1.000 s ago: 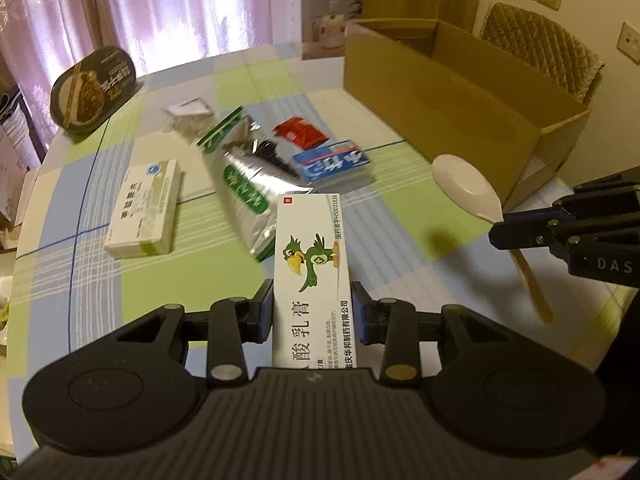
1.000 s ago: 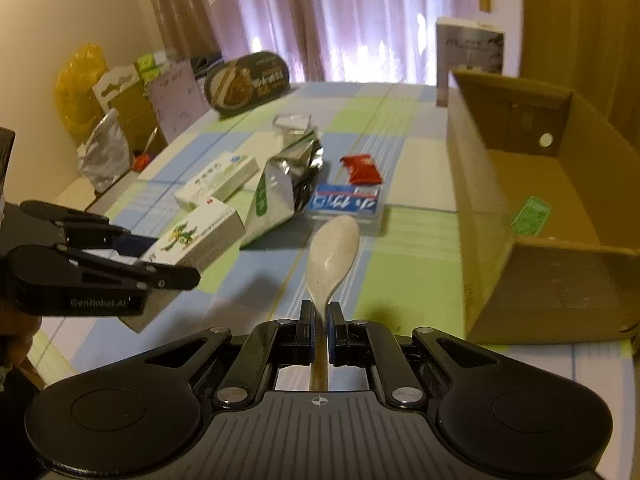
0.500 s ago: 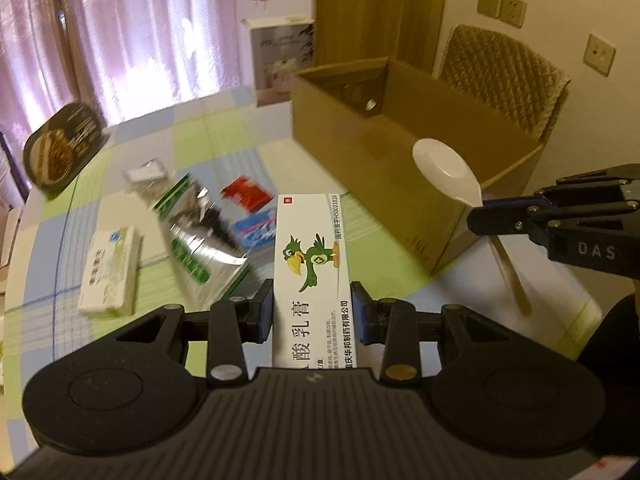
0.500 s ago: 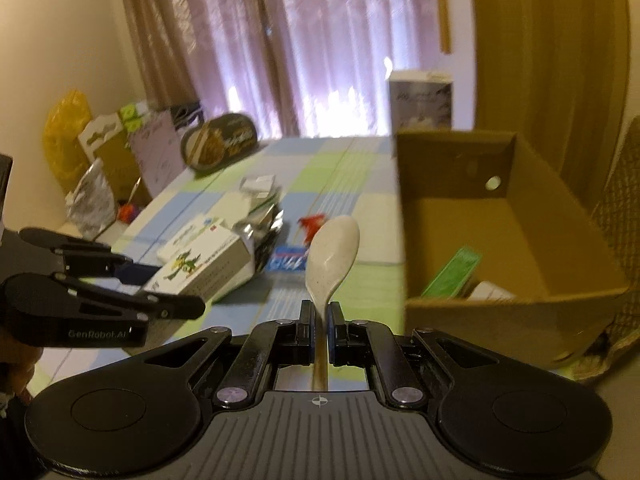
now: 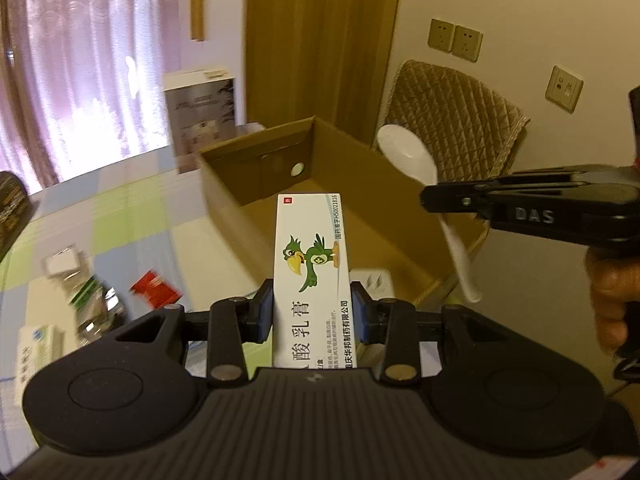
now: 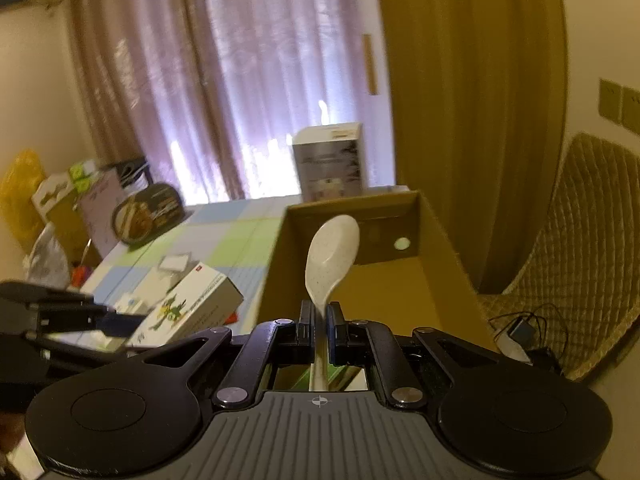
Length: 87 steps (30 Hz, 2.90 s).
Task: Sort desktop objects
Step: 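Carry the spoon and white medicine box toward the cardboard box with both grippers, then open both grippers to drop the spoon and medicine box into the cardboard box, then return both grippers to the table toward the foil bag and blue box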
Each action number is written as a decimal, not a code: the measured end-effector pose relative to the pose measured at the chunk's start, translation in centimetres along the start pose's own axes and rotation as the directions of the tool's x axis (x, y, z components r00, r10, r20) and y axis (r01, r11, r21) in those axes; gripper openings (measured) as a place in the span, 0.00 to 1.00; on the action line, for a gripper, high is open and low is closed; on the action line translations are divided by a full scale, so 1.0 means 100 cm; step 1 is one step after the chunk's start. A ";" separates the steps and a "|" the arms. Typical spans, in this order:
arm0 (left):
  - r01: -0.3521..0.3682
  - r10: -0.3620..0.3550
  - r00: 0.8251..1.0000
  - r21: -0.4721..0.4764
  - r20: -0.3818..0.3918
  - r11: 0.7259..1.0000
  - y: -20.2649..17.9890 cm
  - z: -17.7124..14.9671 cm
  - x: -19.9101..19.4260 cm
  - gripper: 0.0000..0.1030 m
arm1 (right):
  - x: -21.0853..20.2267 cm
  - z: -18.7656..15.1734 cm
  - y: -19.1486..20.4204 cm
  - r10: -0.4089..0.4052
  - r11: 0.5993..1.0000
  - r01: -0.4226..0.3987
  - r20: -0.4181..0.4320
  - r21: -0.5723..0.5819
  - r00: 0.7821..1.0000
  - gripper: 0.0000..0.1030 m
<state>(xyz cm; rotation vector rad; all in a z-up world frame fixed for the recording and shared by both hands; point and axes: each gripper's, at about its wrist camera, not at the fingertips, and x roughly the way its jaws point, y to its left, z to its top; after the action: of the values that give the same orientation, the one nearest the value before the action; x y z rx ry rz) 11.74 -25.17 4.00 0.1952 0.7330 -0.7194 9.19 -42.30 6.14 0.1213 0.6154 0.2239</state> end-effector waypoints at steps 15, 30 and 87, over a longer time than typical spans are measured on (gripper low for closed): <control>0.003 -0.004 0.999 -0.016 -0.047 1.000 -0.008 0.036 0.095 0.32 | 0.057 0.010 -0.065 -0.046 0.998 0.048 -0.064 0.031 0.997 0.03; -0.045 0.046 0.999 -0.034 0.018 0.998 0.014 0.038 0.088 0.41 | 0.078 0.001 -0.075 -0.059 0.998 0.062 -0.102 0.028 0.993 0.03; -0.379 0.363 0.924 -0.151 -0.121 0.913 0.212 -0.151 -0.096 0.99 | 0.072 -0.058 0.165 0.186 0.931 -0.230 -0.176 -0.282 0.967 0.98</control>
<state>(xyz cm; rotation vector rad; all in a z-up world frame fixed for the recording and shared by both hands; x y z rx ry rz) 12.57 1.81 -2.33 0.2038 0.8121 -0.2825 8.68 -24.24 0.35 -0.1267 0.7080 0.5344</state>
